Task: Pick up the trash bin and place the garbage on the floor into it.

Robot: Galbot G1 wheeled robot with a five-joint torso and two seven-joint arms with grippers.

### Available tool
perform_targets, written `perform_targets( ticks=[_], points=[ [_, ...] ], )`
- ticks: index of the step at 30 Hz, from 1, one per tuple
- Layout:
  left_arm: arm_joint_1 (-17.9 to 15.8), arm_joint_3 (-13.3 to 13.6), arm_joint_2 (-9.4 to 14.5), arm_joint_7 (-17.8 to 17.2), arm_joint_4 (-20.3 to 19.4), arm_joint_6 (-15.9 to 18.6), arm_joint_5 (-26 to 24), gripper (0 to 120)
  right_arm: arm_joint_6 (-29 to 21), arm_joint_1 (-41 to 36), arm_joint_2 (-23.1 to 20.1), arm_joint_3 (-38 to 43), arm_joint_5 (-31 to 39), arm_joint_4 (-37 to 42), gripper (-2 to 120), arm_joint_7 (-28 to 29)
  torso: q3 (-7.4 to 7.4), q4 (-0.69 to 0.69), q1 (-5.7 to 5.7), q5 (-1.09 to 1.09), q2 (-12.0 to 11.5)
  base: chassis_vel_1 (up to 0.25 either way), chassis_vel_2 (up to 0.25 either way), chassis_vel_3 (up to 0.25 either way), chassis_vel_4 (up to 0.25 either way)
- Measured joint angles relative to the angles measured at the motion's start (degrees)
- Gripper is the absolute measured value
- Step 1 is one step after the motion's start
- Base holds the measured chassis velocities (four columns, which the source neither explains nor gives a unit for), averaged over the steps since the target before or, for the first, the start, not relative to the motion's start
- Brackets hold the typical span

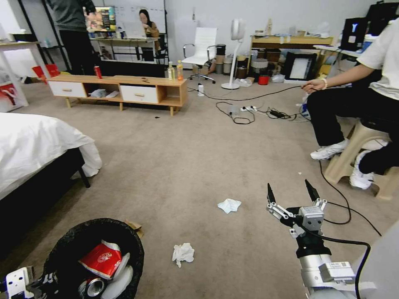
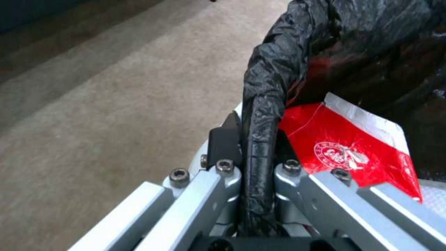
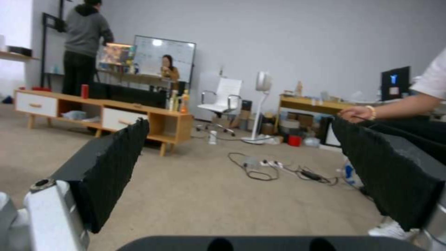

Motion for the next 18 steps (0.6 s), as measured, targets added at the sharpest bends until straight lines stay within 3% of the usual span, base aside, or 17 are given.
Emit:
perform_targets(
  ticks=[18],
  points=[
    [0.1,-0.1,-0.1,0.0,0.0,0.0,0.0,2,0.2,0.6,0.3,-0.1,0.1,-0.4,100,0.0,0.0,0.0,0.0,0.0,0.0,0.056,0.057,0.063,0.056]
  ],
)
